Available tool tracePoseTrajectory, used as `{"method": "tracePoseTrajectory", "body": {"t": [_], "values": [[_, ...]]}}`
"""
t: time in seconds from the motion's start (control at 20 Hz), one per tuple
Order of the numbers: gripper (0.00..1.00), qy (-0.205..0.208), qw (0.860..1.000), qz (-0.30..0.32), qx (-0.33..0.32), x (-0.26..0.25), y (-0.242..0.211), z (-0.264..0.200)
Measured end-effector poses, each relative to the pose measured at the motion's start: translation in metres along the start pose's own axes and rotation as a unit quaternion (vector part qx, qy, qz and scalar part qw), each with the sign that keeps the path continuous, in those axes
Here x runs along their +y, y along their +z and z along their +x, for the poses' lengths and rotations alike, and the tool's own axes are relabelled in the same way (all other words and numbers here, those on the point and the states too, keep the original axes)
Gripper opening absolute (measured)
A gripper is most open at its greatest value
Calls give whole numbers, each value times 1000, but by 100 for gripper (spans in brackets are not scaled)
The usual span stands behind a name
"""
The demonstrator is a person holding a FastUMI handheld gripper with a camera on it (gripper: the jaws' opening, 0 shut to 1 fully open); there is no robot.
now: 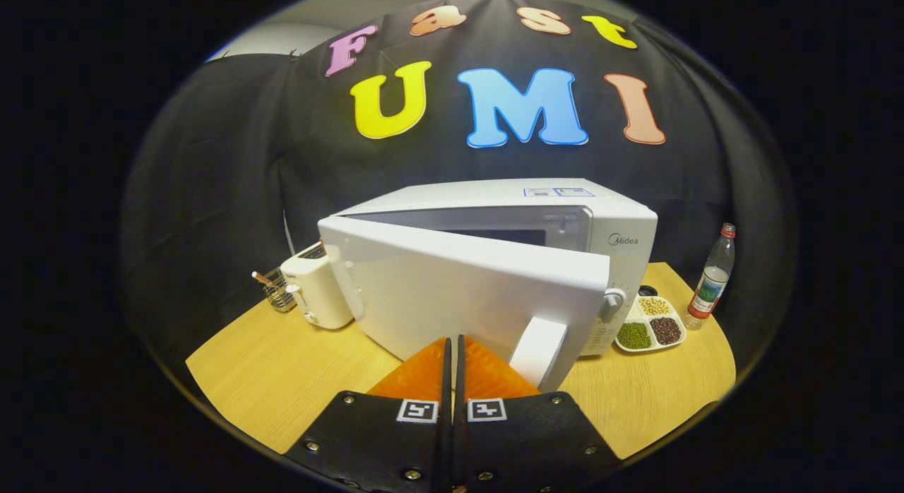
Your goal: Open the microwave, put the food inside, and close the microwave door.
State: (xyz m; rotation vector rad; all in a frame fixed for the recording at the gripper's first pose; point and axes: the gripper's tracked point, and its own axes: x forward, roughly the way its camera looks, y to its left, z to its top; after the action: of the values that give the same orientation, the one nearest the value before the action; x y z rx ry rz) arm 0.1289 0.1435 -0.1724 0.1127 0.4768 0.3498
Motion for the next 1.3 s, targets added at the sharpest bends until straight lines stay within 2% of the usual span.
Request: {"method": "tracePoseTrajectory", "body": {"t": [0.55, 0.7, 0.9, 1.0, 1.1, 1.3], "values": [[1, -58, 998, 16, -7, -46, 21, 55], [1, -70, 997, 19, -10, -51, 26, 67], [1, -63, 998, 25, -2, -42, 22, 76], [1, -80, 997, 21, -9, -47, 27, 83], [1, -80, 996, 39, -1, -44, 23, 81], [1, -98, 995, 23, -22, -42, 41, 58]]}}
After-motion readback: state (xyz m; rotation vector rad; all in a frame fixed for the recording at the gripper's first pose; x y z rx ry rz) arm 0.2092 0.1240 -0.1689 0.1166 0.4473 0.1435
